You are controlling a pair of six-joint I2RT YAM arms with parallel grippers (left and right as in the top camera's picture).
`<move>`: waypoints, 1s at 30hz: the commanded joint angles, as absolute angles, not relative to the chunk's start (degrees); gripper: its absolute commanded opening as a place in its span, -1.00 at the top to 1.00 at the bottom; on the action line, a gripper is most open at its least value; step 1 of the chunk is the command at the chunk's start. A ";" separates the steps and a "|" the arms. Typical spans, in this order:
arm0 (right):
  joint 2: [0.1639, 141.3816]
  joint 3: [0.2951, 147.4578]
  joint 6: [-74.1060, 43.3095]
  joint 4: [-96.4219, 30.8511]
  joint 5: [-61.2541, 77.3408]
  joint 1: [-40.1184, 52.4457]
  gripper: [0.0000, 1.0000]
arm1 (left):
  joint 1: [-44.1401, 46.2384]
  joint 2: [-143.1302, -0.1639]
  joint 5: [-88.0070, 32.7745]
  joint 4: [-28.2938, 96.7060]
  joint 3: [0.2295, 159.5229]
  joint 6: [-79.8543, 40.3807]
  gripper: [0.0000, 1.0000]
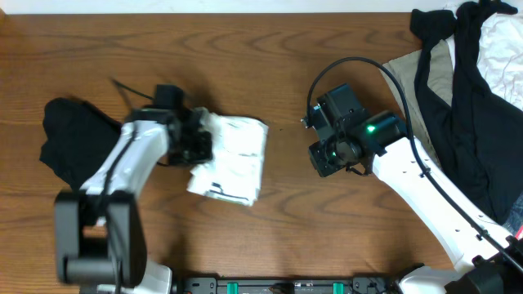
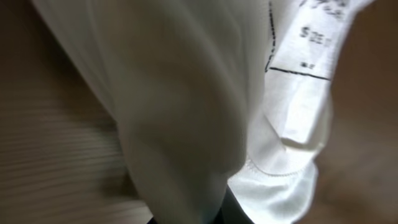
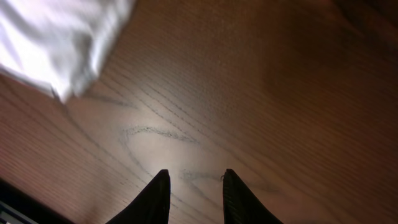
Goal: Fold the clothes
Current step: 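Carry the folded shirt leftward with the left gripper onto the black cloth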
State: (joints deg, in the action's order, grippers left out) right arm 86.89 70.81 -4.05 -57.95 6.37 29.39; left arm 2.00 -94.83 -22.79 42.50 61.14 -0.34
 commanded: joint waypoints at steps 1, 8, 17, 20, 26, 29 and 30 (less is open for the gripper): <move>87.22 70.48 -3.79 -58.08 5.80 29.65 0.46 | -1.54 -89.76 -11.81 42.65 62.92 -0.21 0.88; 87.22 70.48 -3.77 -58.52 5.80 29.65 0.46 | -9.37 -85.97 -2.66 38.35 62.94 -0.16 0.88; 87.22 70.48 -3.31 -59.44 4.47 29.65 0.46 | -16.88 -85.97 -2.76 30.63 63.86 1.52 0.88; 87.22 70.48 -3.31 -59.42 4.47 29.65 0.46 | -17.45 -85.97 -4.49 31.90 66.08 3.44 0.88; 87.22 70.48 -3.33 -59.40 4.49 29.65 0.46 | -17.45 -85.97 -5.34 36.25 72.47 3.42 0.88; 87.22 70.48 -3.33 -59.42 4.49 29.65 0.46 | -17.69 -85.95 -5.34 37.56 75.05 3.40 0.88; 87.22 70.48 -3.33 -59.44 4.49 29.65 0.46 | -18.09 -85.95 -5.34 37.87 75.68 3.40 0.88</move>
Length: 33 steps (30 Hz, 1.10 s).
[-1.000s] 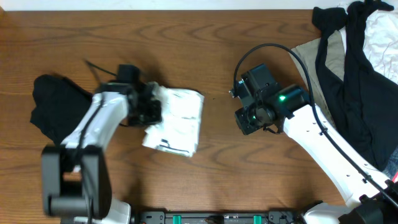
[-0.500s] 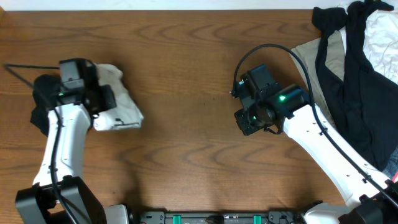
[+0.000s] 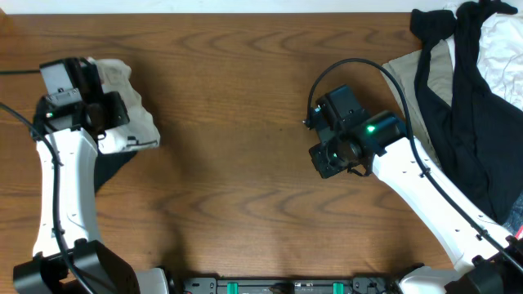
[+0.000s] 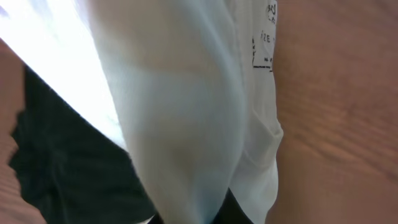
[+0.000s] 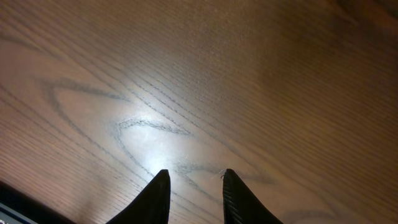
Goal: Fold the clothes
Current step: 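Carry the folded shirt leftward with the left gripper onto the black cloth, then release the shirt and lift the left gripper away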
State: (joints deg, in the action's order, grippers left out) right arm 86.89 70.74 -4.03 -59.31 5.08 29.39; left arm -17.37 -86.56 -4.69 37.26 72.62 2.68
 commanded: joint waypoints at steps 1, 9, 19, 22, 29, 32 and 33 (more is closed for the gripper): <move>87.22 70.48 -3.33 -59.44 4.49 29.65 0.46 | -18.50 -85.93 -5.34 38.02 76.01 3.38 0.88; 87.22 70.48 -3.33 -59.64 4.49 29.65 0.45 | -25.30 -85.93 -5.37 38.98 76.42 1.52 0.88; 87.22 70.48 -3.38 -60.31 4.51 29.65 0.46 | -28.71 -92.01 -8.12 38.76 76.14 1.26 0.88; 87.22 70.48 -3.36 -60.97 4.51 29.65 0.47 | -29.04 -94.32 -8.08 38.83 76.14 1.26 0.88; 87.22 70.48 -3.38 -61.08 4.51 29.65 0.46 | -32.18 -95.04 -7.90 39.83 76.14 1.21 0.89; 87.22 70.48 -3.36 -61.08 4.51 29.65 0.46 | -33.98 -95.04 -7.92 40.58 76.14 -0.23 0.88; 87.22 70.48 -3.36 -61.08 4.51 29.65 0.45 | -34.61 -95.04 -7.92 40.93 76.14 -1.39 0.88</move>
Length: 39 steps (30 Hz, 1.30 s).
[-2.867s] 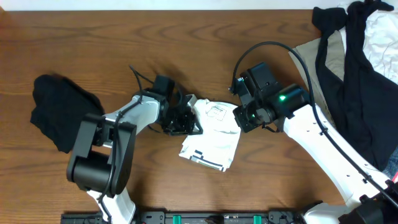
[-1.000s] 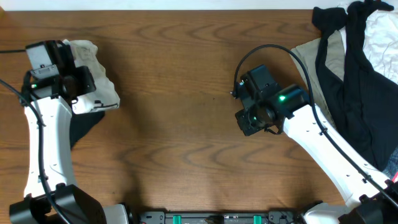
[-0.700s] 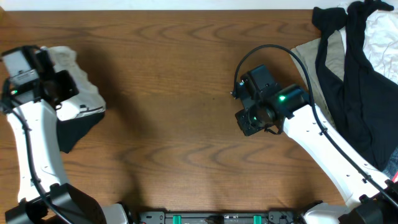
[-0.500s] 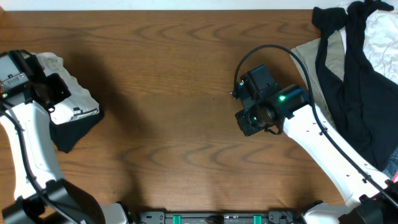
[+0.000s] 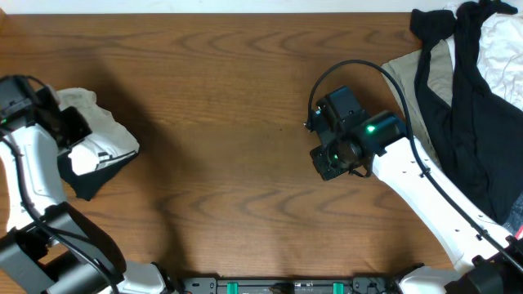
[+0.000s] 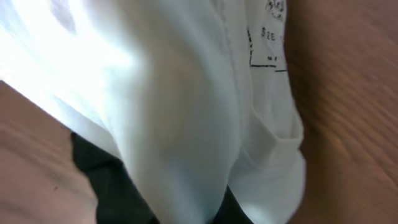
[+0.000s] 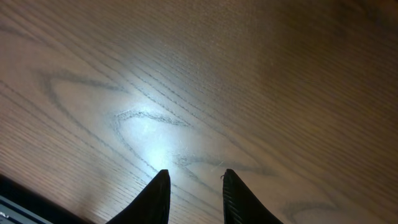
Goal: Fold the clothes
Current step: 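Release the shirt and lift the left gripper away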
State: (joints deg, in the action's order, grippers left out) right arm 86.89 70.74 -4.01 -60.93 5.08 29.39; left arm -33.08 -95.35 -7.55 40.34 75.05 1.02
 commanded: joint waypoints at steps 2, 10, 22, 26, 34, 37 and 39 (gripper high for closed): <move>87.22 70.48 -3.36 -61.08 4.51 29.65 0.46 | -35.70 -95.04 -7.92 41.17 76.14 -2.52 0.88; 87.24 70.48 -3.36 -60.93 4.51 29.65 0.44 | -38.96 -95.04 -7.92 42.68 76.14 -7.40 -0.96; 87.24 70.48 -3.42 -60.36 4.51 29.65 0.44 | -39.94 -95.04 -10.61 43.66 76.14 -12.99 -0.96; 87.24 70.48 -6.33 -58.59 4.51 29.63 0.42 | -39.09 -94.70 -12.75 43.29 76.16 -12.97 -0.96; 87.22 70.48 -16.40 -48.53 4.93 28.40 -0.60 | -25.96 -92.23 -13.08 42.17 76.16 -7.05 -0.96; 87.24 70.48 -17.17 -45.36 6.72 26.50 -0.98 | -18.85 -91.70 -13.08 42.19 76.16 -6.44 -0.96; 87.22 70.48 -17.15 -43.75 8.16 24.77 -0.99 | -13.98 -91.68 -13.10 42.24 76.14 -6.46 -0.96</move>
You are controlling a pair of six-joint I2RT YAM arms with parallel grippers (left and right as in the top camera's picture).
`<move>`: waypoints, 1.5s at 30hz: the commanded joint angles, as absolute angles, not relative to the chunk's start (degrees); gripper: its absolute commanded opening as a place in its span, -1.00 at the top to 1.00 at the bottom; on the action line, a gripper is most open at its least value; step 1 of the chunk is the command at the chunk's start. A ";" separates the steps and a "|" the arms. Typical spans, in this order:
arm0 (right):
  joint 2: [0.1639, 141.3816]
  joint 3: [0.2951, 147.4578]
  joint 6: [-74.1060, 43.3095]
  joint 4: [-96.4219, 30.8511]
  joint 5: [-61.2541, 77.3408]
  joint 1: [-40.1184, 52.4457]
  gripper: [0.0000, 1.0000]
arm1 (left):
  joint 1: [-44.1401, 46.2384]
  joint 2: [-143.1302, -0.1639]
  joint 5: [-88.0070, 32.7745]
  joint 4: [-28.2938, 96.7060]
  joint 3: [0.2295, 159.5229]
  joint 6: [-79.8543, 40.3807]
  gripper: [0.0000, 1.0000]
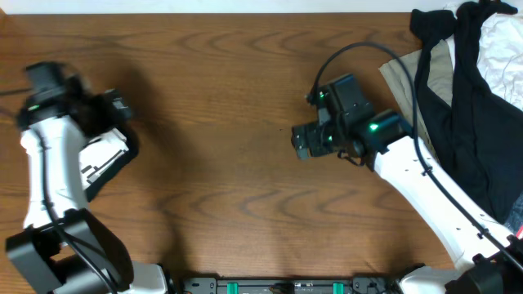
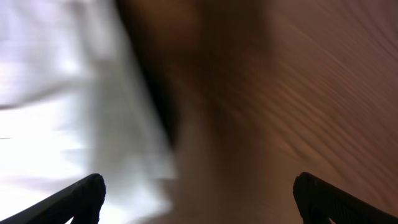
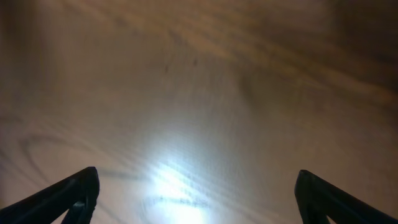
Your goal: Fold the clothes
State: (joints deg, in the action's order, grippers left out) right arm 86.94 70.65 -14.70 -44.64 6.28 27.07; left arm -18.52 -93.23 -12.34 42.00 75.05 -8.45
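Observation:
A folded white garment [image 1: 102, 159] lies at the table's left edge on top of a black garment [image 1: 91, 186]. My left gripper [image 1: 121, 109] hovers just beyond it, open, with nothing between its fingers. In the left wrist view the white garment [image 2: 56, 93] is a blur on the left, and the left gripper [image 2: 199, 199] has its fingers wide apart. My right gripper [image 1: 301, 140] is open over bare wood near the table's middle. The right wrist view shows the right gripper [image 3: 199, 196] spread wide above bare table.
A heap of unfolded clothes fills the right edge: a black garment [image 1: 458, 73], a beige one [image 1: 404, 69] and a white one [image 1: 502, 37]. The wooden table [image 1: 229, 188] stretches between the two arms.
My left gripper has let go of the white garment and now stands open beside it. The garment rests on the black one. My right gripper has opened wide and shifted left.
My left gripper was shut on the folded white garment near the table's middle. Then it held it at the upper left, over the black garment. Then the bundle sat at the far left edge. Now it lies released there, and both grippers are open.

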 commanded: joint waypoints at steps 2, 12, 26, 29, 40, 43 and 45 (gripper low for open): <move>87.22 70.48 -17.10 -42.19 8.88 22.48 -0.99 | -8.95 -91.68 -13.06 42.17 76.14 -6.15 -0.96; 87.22 70.48 -17.12 -36.97 10.61 10.66 -0.98 | 2.42 -91.72 -7.73 44.86 76.14 -6.07 -0.96; 74.65 67.96 -15.84 -53.25 -0.30 11.16 -0.98 | 4.34 -79.72 -8.51 54.74 72.05 -1.10 -0.96; 65.89 63.35 -16.23 -50.94 -3.07 13.93 -0.99 | 6.72 -70.06 -8.45 51.29 65.65 -0.89 -0.96; 35.14 42.70 -24.40 -46.02 -10.09 20.23 -0.98 | 9.85 -31.07 -3.79 37.95 43.40 -4.78 -0.96; 32.42 41.89 -24.40 -50.41 -10.07 20.23 -0.99 | 9.85 -26.39 -3.79 40.99 43.40 -4.78 -0.96; 31.90 41.89 -24.40 -54.08 -10.07 20.23 -0.98 | 9.85 -24.53 -3.79 42.35 43.40 -4.78 -0.96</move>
State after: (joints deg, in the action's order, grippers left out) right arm 32.71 42.39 -23.24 -52.27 -8.69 19.75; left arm 9.61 -26.65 -4.84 41.52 43.75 -4.32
